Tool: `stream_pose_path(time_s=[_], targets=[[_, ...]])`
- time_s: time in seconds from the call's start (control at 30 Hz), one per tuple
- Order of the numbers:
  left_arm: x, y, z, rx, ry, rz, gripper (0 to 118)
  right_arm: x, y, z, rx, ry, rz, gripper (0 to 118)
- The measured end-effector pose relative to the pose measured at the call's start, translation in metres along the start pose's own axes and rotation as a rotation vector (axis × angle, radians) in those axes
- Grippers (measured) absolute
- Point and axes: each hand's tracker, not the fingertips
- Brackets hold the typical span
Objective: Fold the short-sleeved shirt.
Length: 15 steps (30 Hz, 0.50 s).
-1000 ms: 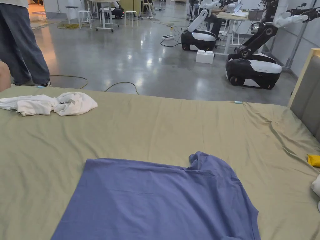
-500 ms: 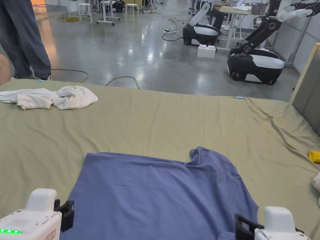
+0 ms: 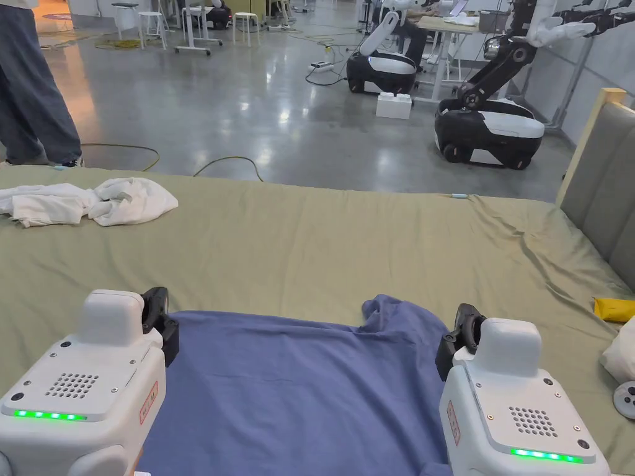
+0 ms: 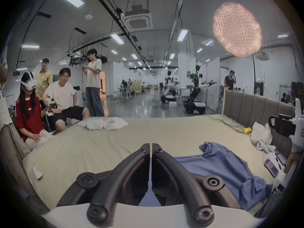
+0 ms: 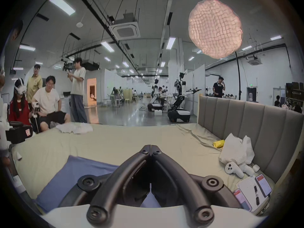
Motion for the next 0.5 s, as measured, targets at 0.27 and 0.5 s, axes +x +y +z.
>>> stream_pose_path(time_s=[0.27,0.5], targets=[[-0.029,-0.013,0.005,-0.184,-0.052,0.008,2,-0.001,0.001,-0.001,-0.002,0.037,0.032,0],[-0.095,-0.065,0.034,-0.554,-0.015,0.08,2,0.0,-0.015,-0.004,-0.067,0.055,0.057,0]])
